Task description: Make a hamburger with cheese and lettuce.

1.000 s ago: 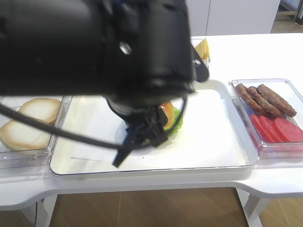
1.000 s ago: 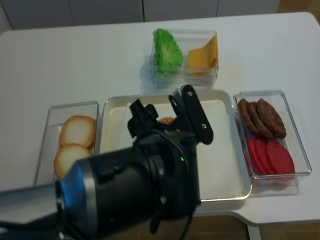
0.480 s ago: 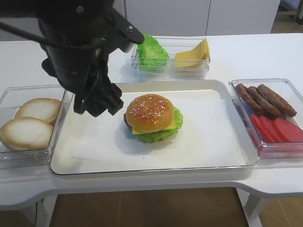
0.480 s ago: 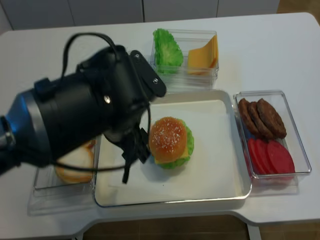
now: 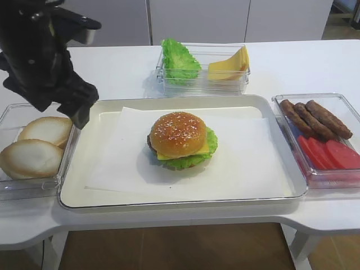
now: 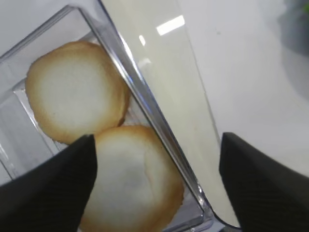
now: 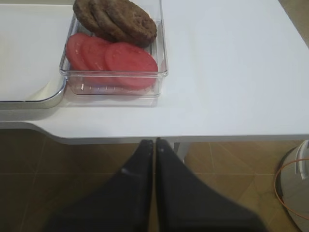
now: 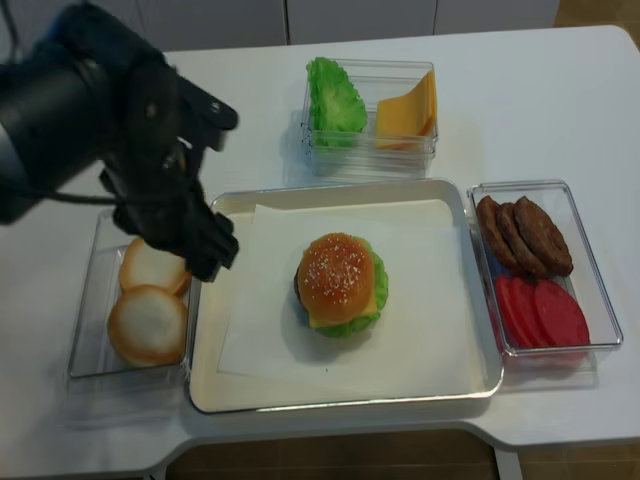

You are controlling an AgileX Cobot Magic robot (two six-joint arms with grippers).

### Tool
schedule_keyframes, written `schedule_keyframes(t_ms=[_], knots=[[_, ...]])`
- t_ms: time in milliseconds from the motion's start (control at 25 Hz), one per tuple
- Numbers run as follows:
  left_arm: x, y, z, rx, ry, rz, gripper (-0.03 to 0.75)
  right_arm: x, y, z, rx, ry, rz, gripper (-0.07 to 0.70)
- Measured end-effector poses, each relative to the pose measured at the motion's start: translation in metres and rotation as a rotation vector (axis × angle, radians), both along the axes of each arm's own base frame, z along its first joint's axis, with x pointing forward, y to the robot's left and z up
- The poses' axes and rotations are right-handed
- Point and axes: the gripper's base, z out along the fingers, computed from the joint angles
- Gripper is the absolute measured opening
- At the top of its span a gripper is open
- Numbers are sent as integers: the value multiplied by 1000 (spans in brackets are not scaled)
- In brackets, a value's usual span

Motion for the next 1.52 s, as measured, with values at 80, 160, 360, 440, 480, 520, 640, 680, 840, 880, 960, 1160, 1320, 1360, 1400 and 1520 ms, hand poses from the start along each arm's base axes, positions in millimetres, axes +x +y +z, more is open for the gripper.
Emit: schedule_keyframes(t_ms=[80, 160, 360, 440, 480, 520, 640, 680, 840, 880, 960, 1160, 1320, 1360, 1400, 1520], knots=[[5, 15, -1, -49, 25, 53, 587, 0, 0, 0, 0, 0, 0, 84], [9, 29, -1, -88, 41, 102, 587, 0, 0, 0, 0, 0, 0, 84], [13, 52, 3, -124, 20, 174, 587, 0, 0, 0, 0, 0, 0, 84], [10, 60, 6, -133, -2, 195, 586, 0, 0, 0, 0, 0, 0, 84], [7, 65, 7, -135, -9, 208, 587, 0, 0, 0, 0, 0, 0, 84], [5, 70, 9, -137, -17, 222, 586, 0, 0, 0, 0, 0, 0, 84], [-7, 84, 13, -141, -35, 262, 587, 0, 0, 0, 0, 0, 0, 84], [-12, 89, 14, -143, -41, 276, 587, 0, 0, 0, 0, 0, 0, 91], [-30, 104, 20, -158, -64, 329, 587, 0, 0, 0, -2, 0, 1, 84], [-36, 108, 21, -162, -72, 341, 587, 0, 0, 0, -2, 0, 1, 84], [-47, 111, 24, -167, -80, 353, 587, 0, 0, 0, -2, 0, 1, 84], [-78, 117, 35, -176, -132, 371, 587, 0, 0, 0, -2, 0, 1, 84], [-104, 120, 39, -164, -143, 382, 587, 0, 0, 0, -2, 0, 1, 84], [-109, 121, 39, -160, -147, 386, 587, 0, 0, 0, -2, 0, 1, 84], [-117, 121, 40, -160, -153, 388, 586, 0, 0, 0, -2, 0, 1, 84], [-137, 122, 42, -169, -172, 407, 586, 0, 0, 0, 13, 0, -8, 84]])
